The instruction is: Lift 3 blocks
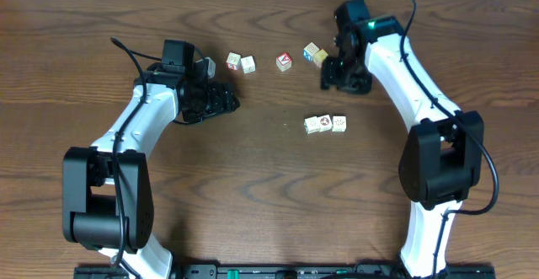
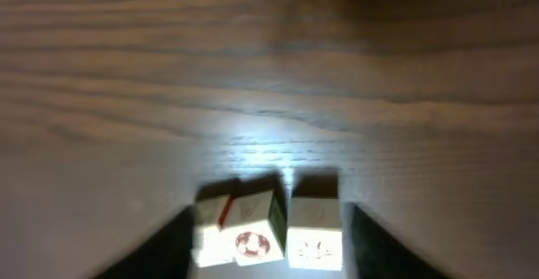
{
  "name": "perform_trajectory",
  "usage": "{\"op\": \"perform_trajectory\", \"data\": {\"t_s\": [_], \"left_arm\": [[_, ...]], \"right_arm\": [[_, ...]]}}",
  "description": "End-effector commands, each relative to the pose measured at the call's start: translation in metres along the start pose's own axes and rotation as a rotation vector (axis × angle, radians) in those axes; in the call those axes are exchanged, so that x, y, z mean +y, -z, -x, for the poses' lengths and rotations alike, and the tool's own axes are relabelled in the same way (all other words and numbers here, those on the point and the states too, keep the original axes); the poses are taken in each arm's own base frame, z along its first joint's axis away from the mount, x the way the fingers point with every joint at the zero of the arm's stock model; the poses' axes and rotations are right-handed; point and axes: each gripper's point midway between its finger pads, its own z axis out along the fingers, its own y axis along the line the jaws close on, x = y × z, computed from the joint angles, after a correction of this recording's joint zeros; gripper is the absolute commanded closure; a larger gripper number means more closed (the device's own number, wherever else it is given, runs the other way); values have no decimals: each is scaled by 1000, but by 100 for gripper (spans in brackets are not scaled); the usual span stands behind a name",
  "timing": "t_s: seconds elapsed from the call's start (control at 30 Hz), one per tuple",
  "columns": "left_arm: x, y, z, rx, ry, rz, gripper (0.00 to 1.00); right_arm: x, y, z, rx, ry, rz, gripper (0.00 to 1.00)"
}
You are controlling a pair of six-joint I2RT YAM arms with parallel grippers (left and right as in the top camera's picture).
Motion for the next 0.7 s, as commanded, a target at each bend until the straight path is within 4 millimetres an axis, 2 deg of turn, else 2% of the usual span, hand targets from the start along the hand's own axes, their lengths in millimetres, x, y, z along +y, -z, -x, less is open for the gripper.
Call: {"op": "perform_trajectory", "data": {"t_s": [0.0,0.03,0.13,0.43,0.53,0.67], "left_arm": [[-2,3,5,-13,-15,2,25],[-2,3,5,-13,-15,2,25],[-2,3,5,-13,-15,2,25],[-2,3,5,-14,-15,2,25],[-2,3,5,-14,-15,1,25],[-2,3,5,-14,-15,1,24]], "right_arm": [[-4,-9,-9,29,-32,38,71],[-4,-13,-10,38,-39,56,78],[-13,-19,-13,51,-58,53,87],[-64,-15,-7,71,-172,5,91],[-77,-14,-16,111,-205,-9,95],[-80,-20,-35,176,-213,-18,99]]}}
